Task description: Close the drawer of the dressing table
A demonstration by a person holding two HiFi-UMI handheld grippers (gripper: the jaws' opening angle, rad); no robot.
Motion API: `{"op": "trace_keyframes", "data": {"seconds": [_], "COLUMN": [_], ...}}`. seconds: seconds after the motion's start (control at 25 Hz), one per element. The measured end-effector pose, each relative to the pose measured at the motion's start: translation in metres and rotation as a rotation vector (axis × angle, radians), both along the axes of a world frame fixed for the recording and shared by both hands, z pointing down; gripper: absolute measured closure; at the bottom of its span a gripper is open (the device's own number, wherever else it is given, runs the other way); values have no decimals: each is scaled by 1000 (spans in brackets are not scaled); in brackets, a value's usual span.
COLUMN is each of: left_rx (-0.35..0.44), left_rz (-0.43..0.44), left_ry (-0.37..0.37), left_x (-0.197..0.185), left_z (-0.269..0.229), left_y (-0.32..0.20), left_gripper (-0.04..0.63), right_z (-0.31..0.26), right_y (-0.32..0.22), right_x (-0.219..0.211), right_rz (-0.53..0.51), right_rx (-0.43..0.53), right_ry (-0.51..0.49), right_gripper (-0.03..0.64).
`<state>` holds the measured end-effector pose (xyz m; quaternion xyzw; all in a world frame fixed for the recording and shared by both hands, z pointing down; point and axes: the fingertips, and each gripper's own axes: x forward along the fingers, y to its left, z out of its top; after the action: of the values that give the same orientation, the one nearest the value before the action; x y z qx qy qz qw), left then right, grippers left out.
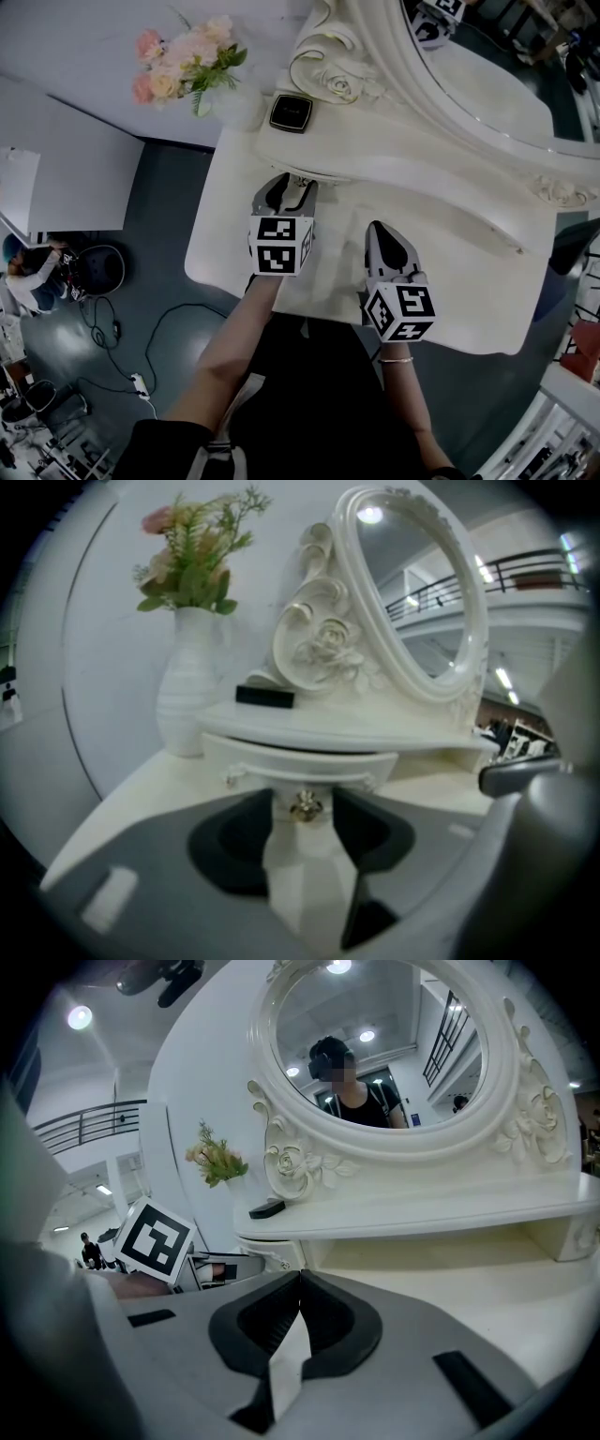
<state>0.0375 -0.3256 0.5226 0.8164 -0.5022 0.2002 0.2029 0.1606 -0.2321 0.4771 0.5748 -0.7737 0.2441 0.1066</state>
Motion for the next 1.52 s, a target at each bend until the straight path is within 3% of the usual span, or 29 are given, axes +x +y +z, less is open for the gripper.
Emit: {"op": "trace_keyframes", "data": {"seconds": [0.92,1.52], "left_rx": [22,81], "left_rz": [29,67], "left_ry": [0,8], "left_x": [8,-9], "left_z": [-8,-37], "left_y": [-13,18], "left_gripper": [392,460], "right_z": [-8,-25], "right_y": [6,21], "right_x": [-4,-20], "right_rz": [8,21], "right_rx": [18,74], "right_ry": [6,19], "right_gripper": [612,612]}}
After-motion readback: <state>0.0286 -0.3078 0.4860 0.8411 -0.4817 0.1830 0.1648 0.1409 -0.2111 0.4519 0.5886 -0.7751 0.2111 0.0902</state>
